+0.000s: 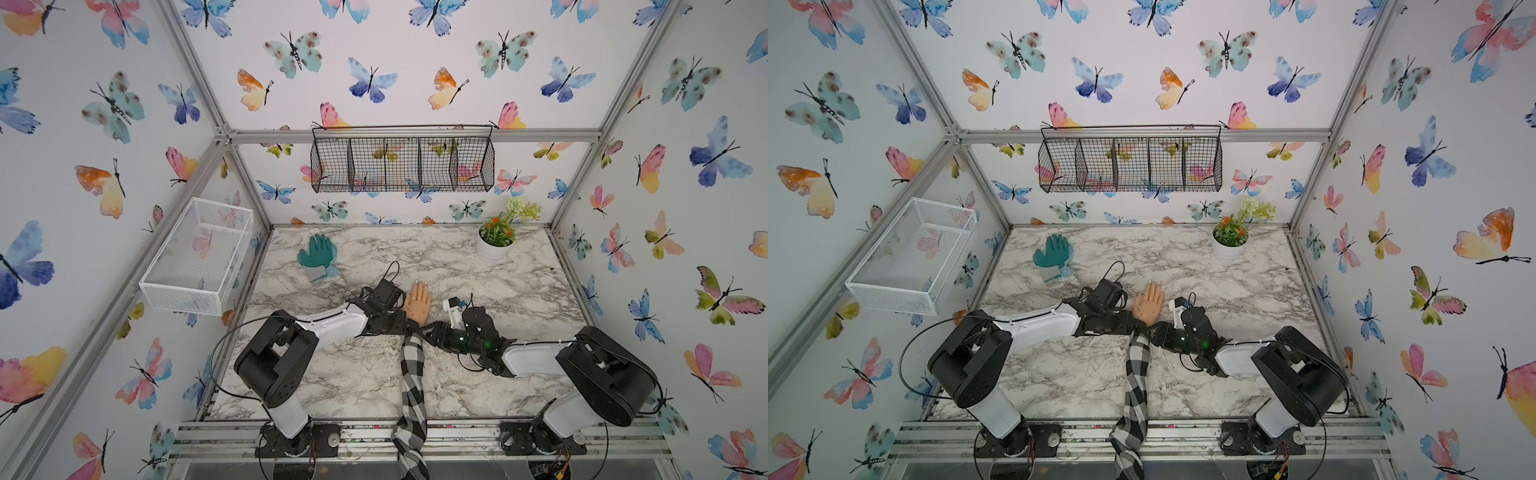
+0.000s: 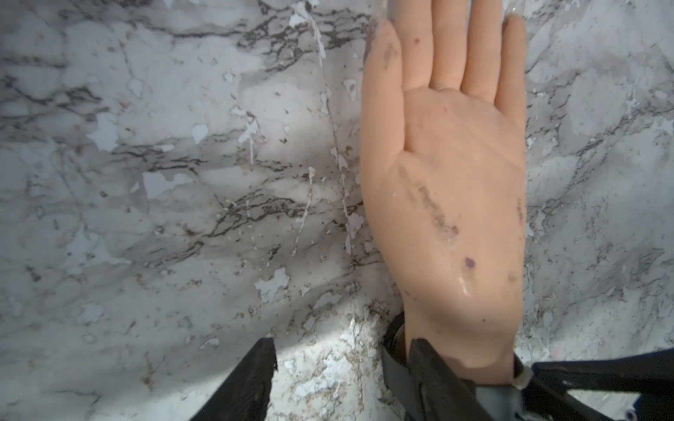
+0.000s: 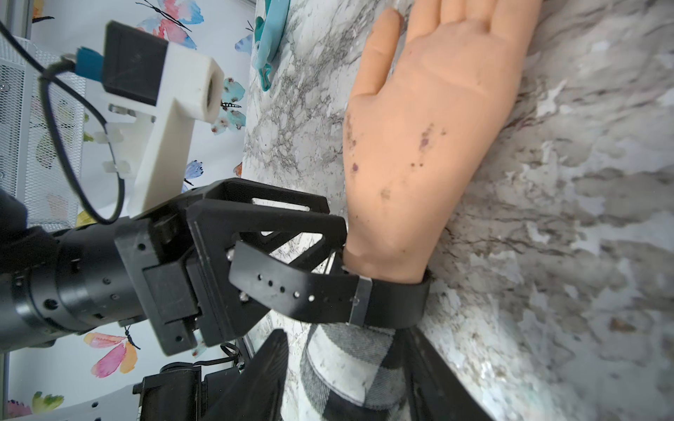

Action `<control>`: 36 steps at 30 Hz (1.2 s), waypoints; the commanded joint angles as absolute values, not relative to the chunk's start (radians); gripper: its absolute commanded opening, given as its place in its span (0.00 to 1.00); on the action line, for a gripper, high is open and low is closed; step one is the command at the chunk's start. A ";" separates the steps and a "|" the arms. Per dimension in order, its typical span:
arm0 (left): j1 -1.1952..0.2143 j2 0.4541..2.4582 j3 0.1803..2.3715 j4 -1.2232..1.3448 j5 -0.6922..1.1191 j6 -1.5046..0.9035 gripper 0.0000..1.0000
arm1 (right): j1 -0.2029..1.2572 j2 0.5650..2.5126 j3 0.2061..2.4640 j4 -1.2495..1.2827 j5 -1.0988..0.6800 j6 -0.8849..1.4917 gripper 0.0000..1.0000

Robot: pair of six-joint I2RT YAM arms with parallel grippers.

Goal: Take off the watch
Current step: Untie the watch from the hand.

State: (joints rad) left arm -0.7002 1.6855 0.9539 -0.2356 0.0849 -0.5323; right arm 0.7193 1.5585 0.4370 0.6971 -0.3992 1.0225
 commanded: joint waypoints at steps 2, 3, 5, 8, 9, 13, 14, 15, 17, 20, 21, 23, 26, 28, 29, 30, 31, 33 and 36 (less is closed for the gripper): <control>-0.696 1.684 0.942 -0.229 0.102 -0.534 0.62 | 0.713 1.584 0.458 0.761 -0.433 1.035 0.53; -0.696 1.685 0.940 -0.227 0.103 -0.534 0.61 | 0.713 1.589 0.461 0.763 -0.436 1.036 0.53; -0.696 1.689 0.939 -0.226 0.102 -0.534 0.62 | 0.713 1.597 0.466 0.765 -0.438 1.037 0.52; -0.696 1.693 0.937 -0.221 0.106 -0.535 0.61 | 0.713 1.612 0.474 0.770 -0.443 1.037 0.51; -0.696 1.694 0.934 -0.220 0.107 -0.535 0.61 | 0.713 1.615 0.475 0.772 -0.446 1.038 0.51; -0.695 1.697 0.934 -0.218 0.110 -0.536 0.61 | 0.713 1.621 0.485 0.775 -0.455 1.039 0.50; -0.696 1.697 0.935 -0.218 0.111 -0.537 0.61 | 0.713 1.623 0.488 0.775 -0.457 1.038 0.49; -0.696 1.699 0.935 -0.218 0.111 -0.536 0.61 | 0.713 1.623 0.492 0.775 -0.458 1.037 0.49; -0.696 1.698 0.934 -0.216 0.110 -0.536 0.61 | 0.713 1.624 0.500 0.782 -0.467 1.041 0.48; -0.696 1.697 0.932 -0.216 0.114 -0.538 0.61 | 0.713 1.622 0.509 0.784 -0.478 1.046 0.46; -0.696 1.696 0.932 -0.216 0.114 -0.538 0.61 | 0.713 1.620 0.513 0.785 -0.481 1.046 0.46; -0.696 1.695 0.930 -0.215 0.114 -0.536 0.61 | 0.713 1.613 0.520 0.781 -0.485 1.046 0.45; -0.696 1.694 0.930 -0.213 0.114 -0.537 0.61 | 0.713 1.606 0.526 0.779 -0.492 1.049 0.45; -0.696 1.695 0.929 -0.213 0.115 -0.538 0.61 | 0.713 1.604 0.533 0.782 -0.501 1.051 0.44; -0.696 1.695 0.929 -0.211 0.115 -0.540 0.61 | 0.713 1.605 0.539 0.783 -0.506 1.052 0.44; -0.696 1.695 0.927 -0.209 0.115 -0.540 0.61 | 0.714 1.604 0.545 0.788 -0.512 1.052 0.44; -0.696 1.698 0.927 -0.209 0.117 -0.540 0.61 | 0.714 1.606 0.552 0.794 -0.523 1.054 0.43; -0.695 1.697 0.928 -0.208 0.117 -0.540 0.61 | 0.713 1.610 0.572 0.796 -0.541 1.054 0.43; -0.696 1.698 0.927 -0.207 0.117 -0.540 0.61 | 0.713 1.609 0.599 0.793 -0.553 1.057 0.42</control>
State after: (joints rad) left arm -0.6975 1.6859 0.9432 -0.2165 0.0998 -0.5381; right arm 0.7166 1.6146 0.5671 0.7498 -0.5125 1.0546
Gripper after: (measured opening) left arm 0.610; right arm 0.425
